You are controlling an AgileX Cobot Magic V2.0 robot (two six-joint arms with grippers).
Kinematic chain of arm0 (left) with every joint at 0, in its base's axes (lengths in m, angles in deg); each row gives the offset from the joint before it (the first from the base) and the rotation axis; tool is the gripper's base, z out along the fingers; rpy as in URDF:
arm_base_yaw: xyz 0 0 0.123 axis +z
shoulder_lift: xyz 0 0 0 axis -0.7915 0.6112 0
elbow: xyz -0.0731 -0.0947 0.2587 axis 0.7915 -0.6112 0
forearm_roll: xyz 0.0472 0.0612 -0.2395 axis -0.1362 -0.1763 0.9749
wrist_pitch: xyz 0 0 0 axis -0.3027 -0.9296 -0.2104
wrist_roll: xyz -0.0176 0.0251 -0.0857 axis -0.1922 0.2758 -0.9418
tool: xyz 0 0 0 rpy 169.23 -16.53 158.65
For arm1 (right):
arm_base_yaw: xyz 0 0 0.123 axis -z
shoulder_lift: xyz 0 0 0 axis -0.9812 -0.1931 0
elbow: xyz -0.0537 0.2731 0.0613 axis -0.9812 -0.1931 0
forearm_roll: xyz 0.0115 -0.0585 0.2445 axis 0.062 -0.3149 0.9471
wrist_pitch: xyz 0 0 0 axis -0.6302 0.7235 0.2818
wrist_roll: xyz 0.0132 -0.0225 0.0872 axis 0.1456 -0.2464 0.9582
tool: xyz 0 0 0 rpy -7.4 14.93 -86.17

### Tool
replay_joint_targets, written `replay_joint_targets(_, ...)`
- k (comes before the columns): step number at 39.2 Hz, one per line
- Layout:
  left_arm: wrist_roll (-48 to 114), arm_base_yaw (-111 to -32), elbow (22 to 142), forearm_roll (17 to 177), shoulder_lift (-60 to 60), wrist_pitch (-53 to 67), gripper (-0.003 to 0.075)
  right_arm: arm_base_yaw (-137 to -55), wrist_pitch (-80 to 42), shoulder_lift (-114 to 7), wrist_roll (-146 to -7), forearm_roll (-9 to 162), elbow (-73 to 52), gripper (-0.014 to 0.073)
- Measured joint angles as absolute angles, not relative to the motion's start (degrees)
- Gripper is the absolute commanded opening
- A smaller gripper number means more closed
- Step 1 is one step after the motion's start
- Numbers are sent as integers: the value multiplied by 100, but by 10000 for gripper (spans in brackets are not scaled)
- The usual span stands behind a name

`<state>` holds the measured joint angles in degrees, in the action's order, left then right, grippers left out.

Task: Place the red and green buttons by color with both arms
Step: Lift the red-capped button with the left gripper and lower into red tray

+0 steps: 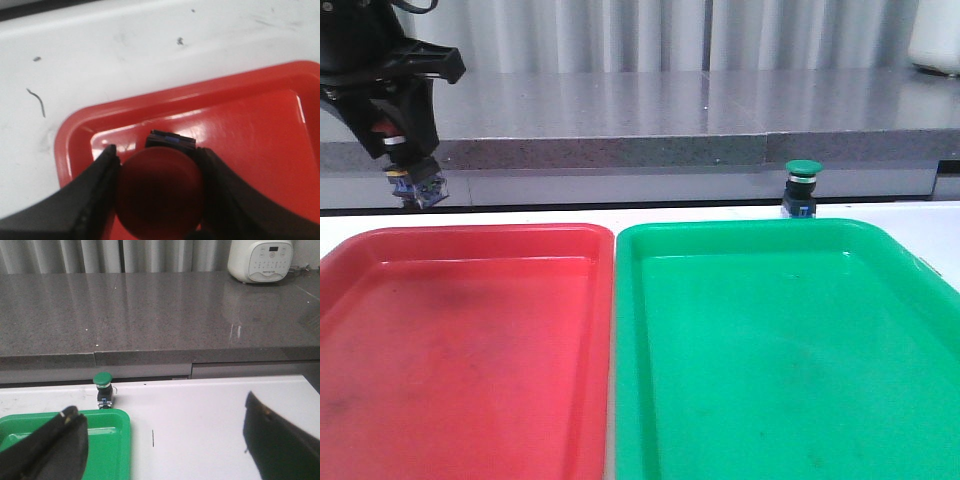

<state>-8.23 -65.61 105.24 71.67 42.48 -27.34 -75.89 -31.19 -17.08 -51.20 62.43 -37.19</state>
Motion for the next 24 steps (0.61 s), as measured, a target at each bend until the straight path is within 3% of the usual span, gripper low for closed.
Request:
replay_joint_targets(12, -823, -7196, 8937, 7178, 3531, -2221, 111, -7589, -3119, -1708, -5120, 6243, -3719, 646)
replay_joint_targets(24, -965, -7652, 8551, 7168, 3531, -1985, 111, -7589, -3119, -1708, -5120, 6243, -3719, 646)
